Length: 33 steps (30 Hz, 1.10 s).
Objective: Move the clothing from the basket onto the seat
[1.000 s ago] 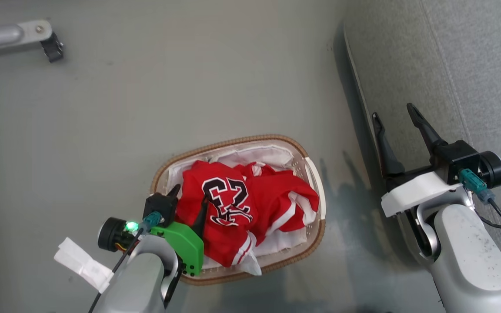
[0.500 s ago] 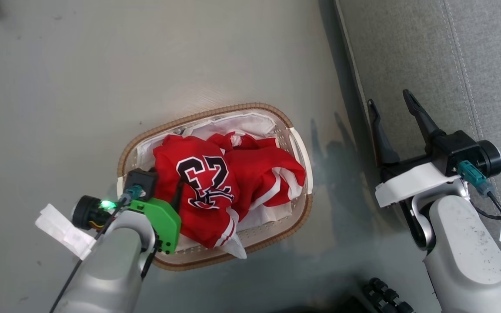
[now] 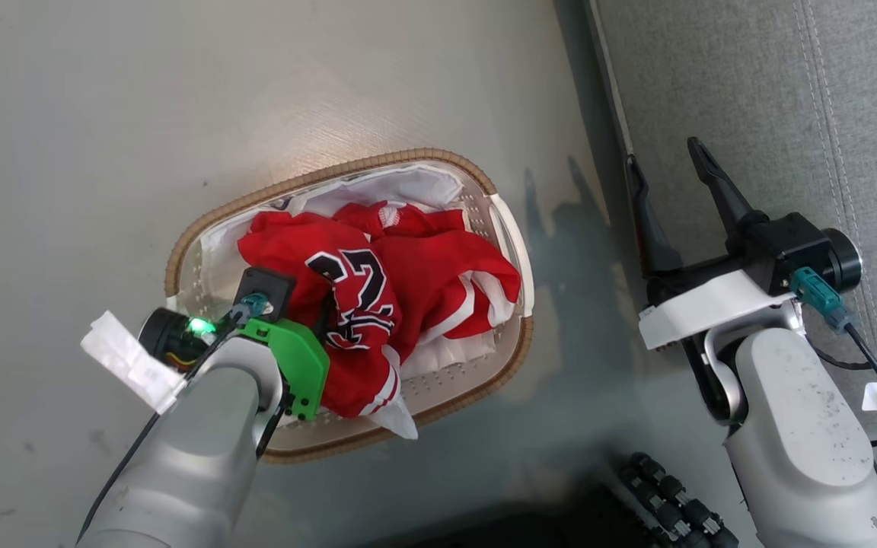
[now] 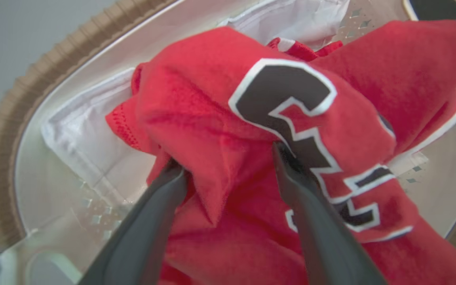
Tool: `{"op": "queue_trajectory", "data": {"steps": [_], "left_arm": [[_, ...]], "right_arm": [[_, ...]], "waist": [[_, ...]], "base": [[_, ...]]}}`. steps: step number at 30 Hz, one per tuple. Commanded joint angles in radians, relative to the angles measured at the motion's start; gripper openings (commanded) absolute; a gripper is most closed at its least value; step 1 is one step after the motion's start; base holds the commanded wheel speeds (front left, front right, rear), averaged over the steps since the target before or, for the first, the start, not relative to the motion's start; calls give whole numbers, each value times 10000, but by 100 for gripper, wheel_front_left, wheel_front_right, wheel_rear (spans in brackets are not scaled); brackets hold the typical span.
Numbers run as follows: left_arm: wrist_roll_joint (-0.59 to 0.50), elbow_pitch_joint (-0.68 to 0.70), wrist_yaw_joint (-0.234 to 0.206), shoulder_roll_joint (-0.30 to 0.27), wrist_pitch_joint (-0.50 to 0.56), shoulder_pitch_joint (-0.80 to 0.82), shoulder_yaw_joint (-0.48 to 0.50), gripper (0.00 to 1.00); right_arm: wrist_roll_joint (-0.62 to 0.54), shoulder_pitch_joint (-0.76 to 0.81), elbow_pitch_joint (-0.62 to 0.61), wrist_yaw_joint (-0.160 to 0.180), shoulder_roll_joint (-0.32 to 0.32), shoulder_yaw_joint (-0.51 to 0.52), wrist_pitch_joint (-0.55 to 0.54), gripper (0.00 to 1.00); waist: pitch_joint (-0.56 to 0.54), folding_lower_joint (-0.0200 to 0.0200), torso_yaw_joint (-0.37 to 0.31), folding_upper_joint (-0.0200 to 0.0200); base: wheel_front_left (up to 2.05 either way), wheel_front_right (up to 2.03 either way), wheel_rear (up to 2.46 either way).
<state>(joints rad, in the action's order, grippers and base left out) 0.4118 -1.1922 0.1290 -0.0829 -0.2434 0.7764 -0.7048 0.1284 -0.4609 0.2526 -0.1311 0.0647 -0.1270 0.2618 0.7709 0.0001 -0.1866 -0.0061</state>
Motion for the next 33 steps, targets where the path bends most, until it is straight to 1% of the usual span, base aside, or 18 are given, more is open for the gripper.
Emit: {"op": "queue_trajectory", "data": {"steps": [1, 8, 10, 19, 20, 21, 22, 27, 33], "left_arm": [[71, 65, 28, -56, -31, 244, -227, 100], [299, -45, 28, -60, 121, 677, -1520, 100], [365, -140, 28, -137, 172, 841, -1818, 100], [747, -378, 28, -289, 278, 1212, -2751, 100], [817, -396, 28, -304, 279, 1219, -2843, 70], [877, -398, 28, -323, 237, 1235, -2895, 31], [980, -407, 29, -342, 210, 1251, -2897, 0], [1412, -389, 29, -390, -38, 1189, -2900, 0], [1985, -159, 29, -423, -226, 701, -2690, 0]], "right_arm": [[53, -104, -36, 6, -13, -11, 47, 100], [162, -194, -84, 6, -90, -73, 47, 100], [182, -243, -120, 6, -105, -95, 47, 100], [249, -243, -225, 6, -126, -156, 47, 100], [275, -244, -224, 6, -125, -162, 47, 100], [300, -248, -218, 6, -124, -169, 47, 100], [322, -257, -199, 6, -125, -171, 47, 100], [251, -318, -86, 7, -120, -243, 47, 100], [202, -184, 97, 7, -120, -250, 47, 100]], "waist": [[204, -1, -139, 61], [591, -1, -272, 61], [741, -1, -316, 61], [1073, -1, -426, 61], [1081, -1, -426, 61], [1077, -1, -425, 61], [1063, -1, -418, 61], [729, -1, -384, 61], [-25, -1, -267, 61]], "base": [[0, 0, 0], [0, 0, 0], [0, 0, 0], [0, 0, 0], [0, 0, 0], [0, 0, 0], [0, 0, 0], [0, 0, 0], [0, 0, 0]]}}
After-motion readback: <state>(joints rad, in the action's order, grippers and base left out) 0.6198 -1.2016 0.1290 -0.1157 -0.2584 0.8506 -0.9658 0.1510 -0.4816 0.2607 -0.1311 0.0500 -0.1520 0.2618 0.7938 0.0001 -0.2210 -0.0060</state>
